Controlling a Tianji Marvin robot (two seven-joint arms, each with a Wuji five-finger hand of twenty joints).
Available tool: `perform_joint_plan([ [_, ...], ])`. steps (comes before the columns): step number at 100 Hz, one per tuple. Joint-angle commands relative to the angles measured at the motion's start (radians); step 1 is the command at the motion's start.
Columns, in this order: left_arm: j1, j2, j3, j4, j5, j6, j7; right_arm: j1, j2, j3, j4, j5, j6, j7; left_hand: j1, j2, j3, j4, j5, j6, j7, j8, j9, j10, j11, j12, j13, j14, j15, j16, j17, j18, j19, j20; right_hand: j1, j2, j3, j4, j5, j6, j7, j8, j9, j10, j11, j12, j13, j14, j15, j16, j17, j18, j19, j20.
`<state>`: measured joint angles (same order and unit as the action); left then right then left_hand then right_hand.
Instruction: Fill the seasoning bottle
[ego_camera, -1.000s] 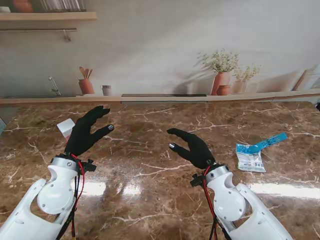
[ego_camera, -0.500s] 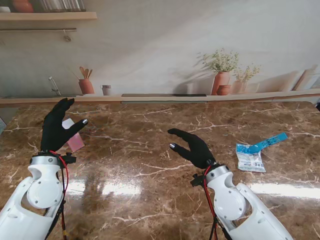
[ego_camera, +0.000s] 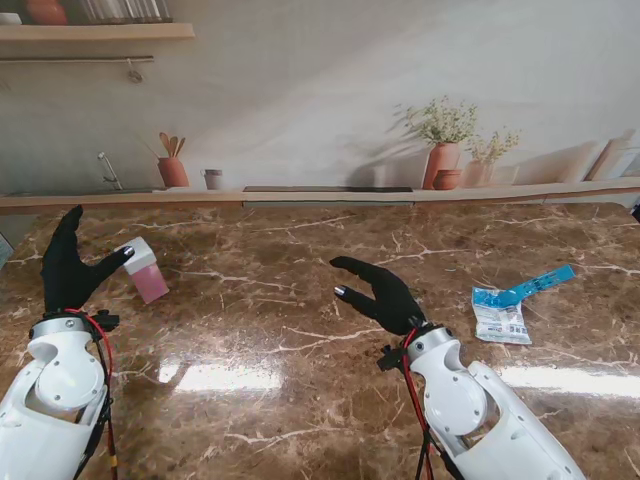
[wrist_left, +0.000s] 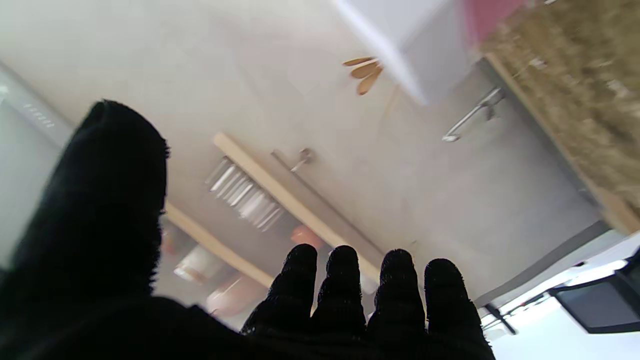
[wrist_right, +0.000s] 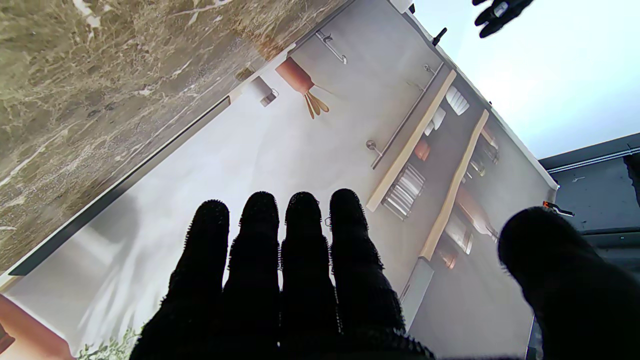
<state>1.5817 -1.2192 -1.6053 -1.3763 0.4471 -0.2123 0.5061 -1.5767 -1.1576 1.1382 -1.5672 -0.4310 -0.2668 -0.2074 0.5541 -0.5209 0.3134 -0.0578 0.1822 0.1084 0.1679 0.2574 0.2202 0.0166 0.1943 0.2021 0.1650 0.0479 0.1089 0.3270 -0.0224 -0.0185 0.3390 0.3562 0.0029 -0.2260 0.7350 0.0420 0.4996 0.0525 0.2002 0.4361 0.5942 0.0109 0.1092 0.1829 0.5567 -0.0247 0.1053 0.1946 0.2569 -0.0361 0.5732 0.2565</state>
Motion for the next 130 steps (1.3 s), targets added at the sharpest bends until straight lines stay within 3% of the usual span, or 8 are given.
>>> perform_joint_plan([
  [1,-0.008,0.001,0.002,0.049,-0.012,0.016,-0.015,0.000,-0.004,-0.005,0.007,0.007,0.006,0.013,0.001,-0.042,-0.013,-0.029,-0.047,-0.018,-0.060,0.037,-0.038,-0.049,-0.043,0.020,-0.046,-0.055,-0.025,-0.009,-0.009,-0.053,-0.044,0.036,0.027,-0.010,0.018,0.006,-0.022,-0.018,-0.002,0.001,-0.001,-0.022,0.003,0.011,-0.014,-0.023,-0.002,-0.005,-0.003,-0.007,0.006,0.001],
  [29,-0.076,0.007,0.029,0.196,-0.070,0.054,-0.088,0.013,-0.007,-0.023,0.013,0.008,0.017,0.008,0.005,-0.108,0.026,-0.042,-0.055,-0.028,-0.160,0.077,-0.075,-0.077,-0.123,0.037,-0.054,-0.070,-0.033,-0.010,-0.009,-0.070,-0.081,0.058,0.031,-0.012,0.025,0.004,-0.023,-0.019,-0.001,0.002,0.001,-0.022,0.005,0.016,-0.013,-0.023,-0.001,-0.003,-0.002,-0.004,0.008,0.005],
  [32,-0.083,0.007,0.033,0.212,-0.074,0.057,-0.092,0.014,-0.007,-0.024,0.013,0.008,0.018,0.008,-0.027,-0.131,0.101,-0.058,-0.051,-0.030,-0.171,0.076,-0.073,-0.080,-0.132,0.049,-0.050,-0.072,-0.034,-0.008,-0.007,-0.070,-0.092,0.077,0.031,-0.013,0.025,0.003,-0.021,-0.020,-0.001,0.002,0.002,-0.022,0.005,0.017,-0.013,-0.024,-0.001,-0.003,-0.002,-0.004,0.008,0.006],
  [59,-0.139,-0.001,0.077,0.338,-0.122,0.069,-0.108,0.015,-0.006,-0.031,0.004,-0.004,0.062,0.010,-0.048,-0.180,0.182,-0.077,-0.049,-0.040,-0.174,0.038,-0.054,-0.082,-0.099,0.049,-0.046,-0.072,-0.035,-0.007,-0.007,-0.069,-0.104,0.085,0.038,-0.017,0.035,0.002,-0.012,-0.025,0.003,0.004,0.015,-0.024,0.011,0.023,-0.002,-0.021,0.003,0.000,0.009,-0.001,0.018,0.013],
  [65,-0.151,-0.002,0.087,0.363,-0.131,0.066,-0.111,0.016,-0.005,-0.033,0.002,-0.007,0.068,0.012,-0.048,-0.187,0.189,-0.078,-0.048,-0.057,-0.169,0.045,-0.044,-0.111,-0.092,0.044,-0.045,-0.071,-0.035,-0.007,-0.009,-0.067,-0.105,0.086,0.037,-0.017,0.036,0.001,-0.011,-0.028,0.004,0.004,0.016,-0.024,0.011,0.024,-0.001,-0.021,0.004,0.000,0.010,0.001,0.020,0.015],
  [78,-0.185,-0.002,0.112,0.415,-0.144,0.080,-0.132,0.019,-0.004,-0.035,0.002,-0.007,0.068,0.019,-0.049,-0.194,0.225,-0.089,-0.056,-0.101,-0.142,0.124,-0.023,-0.122,-0.037,0.011,-0.047,-0.073,-0.035,-0.002,-0.012,-0.079,-0.155,0.066,0.043,-0.019,0.042,0.000,-0.005,-0.037,0.008,0.006,0.023,-0.028,0.014,0.028,0.002,-0.022,0.005,0.002,0.009,0.000,0.022,0.017],
  [108,-0.291,-0.021,0.172,0.577,-0.208,0.036,-0.147,0.022,-0.002,-0.041,-0.008,-0.020,0.078,0.024,-0.045,-0.214,0.228,-0.091,-0.049,-0.189,-0.141,0.141,-0.025,-0.107,-0.040,-0.022,-0.064,-0.072,-0.042,-0.008,-0.019,-0.072,-0.202,0.076,0.044,-0.022,0.056,-0.005,-0.001,-0.045,0.013,0.010,0.028,-0.031,0.016,0.035,0.004,-0.023,0.007,0.006,0.005,-0.001,0.020,0.018],
  [130,-0.332,-0.030,0.195,0.637,-0.253,-0.010,-0.184,0.026,0.001,-0.045,-0.013,-0.026,0.092,0.036,-0.047,-0.233,0.260,-0.097,-0.035,-0.239,-0.101,0.122,-0.032,-0.080,-0.039,-0.016,-0.079,-0.056,-0.042,-0.007,-0.017,-0.060,-0.227,0.074,0.045,-0.023,0.061,-0.008,0.002,-0.050,0.014,0.012,0.030,-0.032,0.015,0.037,0.002,-0.021,0.006,0.007,0.004,0.000,0.019,0.019],
])
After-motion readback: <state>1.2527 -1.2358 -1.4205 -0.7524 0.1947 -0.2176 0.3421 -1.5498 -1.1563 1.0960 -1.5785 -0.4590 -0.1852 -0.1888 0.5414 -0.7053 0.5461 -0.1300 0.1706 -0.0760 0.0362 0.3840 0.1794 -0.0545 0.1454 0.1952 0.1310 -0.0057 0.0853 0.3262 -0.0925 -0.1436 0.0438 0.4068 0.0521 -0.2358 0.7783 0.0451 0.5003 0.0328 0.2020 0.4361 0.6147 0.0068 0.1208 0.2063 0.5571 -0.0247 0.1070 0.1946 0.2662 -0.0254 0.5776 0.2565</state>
